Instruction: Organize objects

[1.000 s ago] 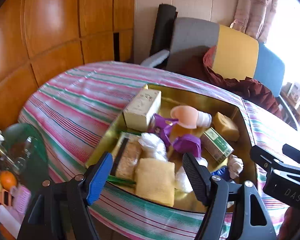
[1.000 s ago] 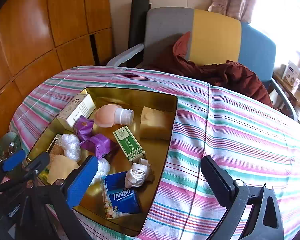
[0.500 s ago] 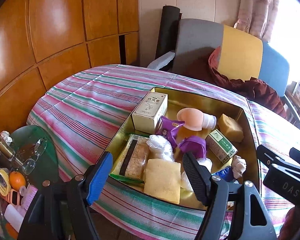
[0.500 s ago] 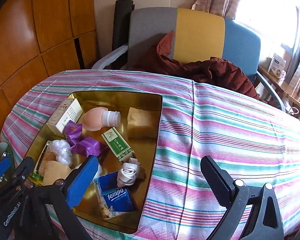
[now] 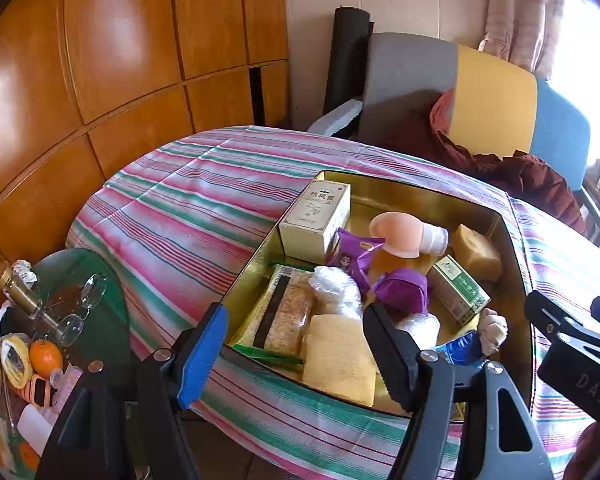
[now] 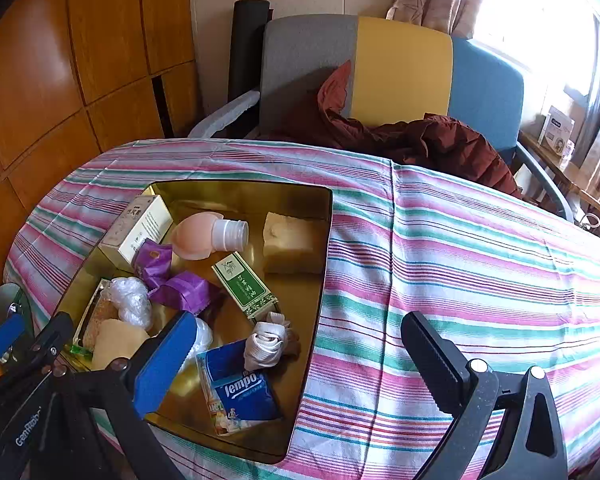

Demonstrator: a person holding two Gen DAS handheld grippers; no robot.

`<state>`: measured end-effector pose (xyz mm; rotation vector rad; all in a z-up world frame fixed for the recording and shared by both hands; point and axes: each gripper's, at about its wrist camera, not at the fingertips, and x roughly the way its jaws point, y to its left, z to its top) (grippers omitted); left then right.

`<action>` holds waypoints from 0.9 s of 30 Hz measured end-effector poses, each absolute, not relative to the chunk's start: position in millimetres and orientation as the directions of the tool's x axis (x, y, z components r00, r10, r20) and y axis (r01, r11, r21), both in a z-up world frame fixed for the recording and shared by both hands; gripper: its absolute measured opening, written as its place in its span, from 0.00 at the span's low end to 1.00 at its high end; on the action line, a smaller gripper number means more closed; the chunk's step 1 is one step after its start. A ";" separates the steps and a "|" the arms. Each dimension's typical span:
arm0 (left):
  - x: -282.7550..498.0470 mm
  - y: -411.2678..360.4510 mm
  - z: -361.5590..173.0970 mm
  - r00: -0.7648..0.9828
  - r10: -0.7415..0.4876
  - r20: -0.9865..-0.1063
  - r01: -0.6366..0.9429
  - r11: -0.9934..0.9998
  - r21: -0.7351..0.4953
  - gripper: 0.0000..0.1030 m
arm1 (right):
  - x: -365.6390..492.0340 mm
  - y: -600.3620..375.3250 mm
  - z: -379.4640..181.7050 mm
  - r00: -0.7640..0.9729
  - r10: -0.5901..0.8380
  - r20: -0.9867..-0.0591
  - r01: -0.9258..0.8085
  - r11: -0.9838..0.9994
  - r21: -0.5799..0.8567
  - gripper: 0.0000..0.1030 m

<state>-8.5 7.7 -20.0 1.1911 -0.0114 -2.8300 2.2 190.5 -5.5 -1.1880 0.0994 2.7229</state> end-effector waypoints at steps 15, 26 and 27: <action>-12.6 6.1 -28.4 -0.652 -0.044 -0.757 0.054 -0.998 0.012 0.65 | 3.7 182.9 -7.7 -0.671 0.135 -0.729 -0.172 -0.985 -0.024 1.00; -9.7 10.0 -26.7 -0.658 -0.034 -0.752 0.037 -0.999 0.012 0.59 | 2.2 183.8 -11.9 -0.664 0.138 -0.735 -0.182 -0.983 -0.020 1.00; -9.6 10.2 -26.5 -0.661 -0.037 -0.750 0.038 -0.999 0.016 0.59 | 2.1 184.6 -12.3 -0.664 0.136 -0.735 -0.182 -0.983 -0.018 1.00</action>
